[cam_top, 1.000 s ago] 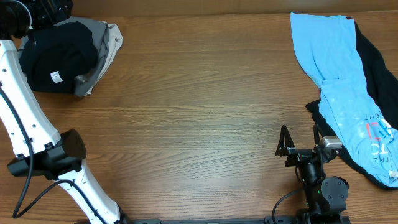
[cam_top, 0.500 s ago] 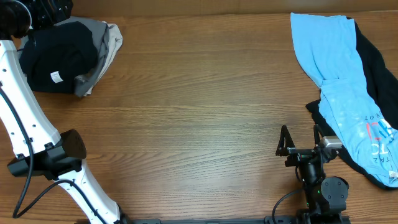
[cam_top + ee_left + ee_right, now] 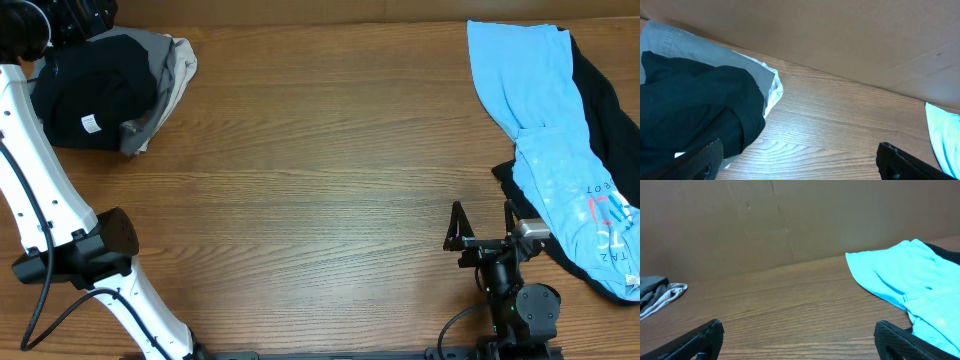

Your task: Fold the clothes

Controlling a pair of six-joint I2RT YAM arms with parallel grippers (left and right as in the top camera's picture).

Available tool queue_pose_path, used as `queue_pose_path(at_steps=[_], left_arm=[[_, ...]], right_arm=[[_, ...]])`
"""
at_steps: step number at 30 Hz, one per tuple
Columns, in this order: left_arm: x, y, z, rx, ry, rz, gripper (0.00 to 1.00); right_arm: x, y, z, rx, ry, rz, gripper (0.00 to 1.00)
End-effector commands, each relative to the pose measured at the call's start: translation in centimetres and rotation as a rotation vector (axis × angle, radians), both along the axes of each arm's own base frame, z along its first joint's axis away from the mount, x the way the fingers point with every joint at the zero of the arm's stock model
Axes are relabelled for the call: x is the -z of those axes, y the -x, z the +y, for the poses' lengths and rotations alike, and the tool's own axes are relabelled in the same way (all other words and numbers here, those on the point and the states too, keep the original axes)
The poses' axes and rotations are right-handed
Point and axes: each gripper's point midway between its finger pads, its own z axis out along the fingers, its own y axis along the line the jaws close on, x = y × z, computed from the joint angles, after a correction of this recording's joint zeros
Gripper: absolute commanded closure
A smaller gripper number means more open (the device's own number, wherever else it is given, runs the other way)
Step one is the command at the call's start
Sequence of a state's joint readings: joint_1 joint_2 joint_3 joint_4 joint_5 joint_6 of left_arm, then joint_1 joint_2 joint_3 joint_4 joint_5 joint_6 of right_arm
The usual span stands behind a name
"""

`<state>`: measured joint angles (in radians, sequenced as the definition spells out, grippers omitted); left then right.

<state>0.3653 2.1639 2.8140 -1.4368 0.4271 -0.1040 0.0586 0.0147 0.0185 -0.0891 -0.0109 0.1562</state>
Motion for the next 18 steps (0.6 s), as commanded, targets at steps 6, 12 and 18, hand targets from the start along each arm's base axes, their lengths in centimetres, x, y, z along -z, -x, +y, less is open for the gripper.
queue_pose_path(at_steps=[6,12,18], left_arm=[[-1.0,3.5,-2.3,0.030,0.010,0.032,0.00],[-0.8,10.5,-6.4,0.070,0.034,0.100,0.00],[0.0,18.1,-11.3,0.152,0.029,0.114,0.00]], right_arm=[[0.1,0.0,-0.4,0.018,0.000,-0.007,0.00],[0.1,0.0,-0.4,0.018,0.000,-0.007,0.00],[0.1,0.0,-0.4,0.018,0.000,-0.007,0.00]])
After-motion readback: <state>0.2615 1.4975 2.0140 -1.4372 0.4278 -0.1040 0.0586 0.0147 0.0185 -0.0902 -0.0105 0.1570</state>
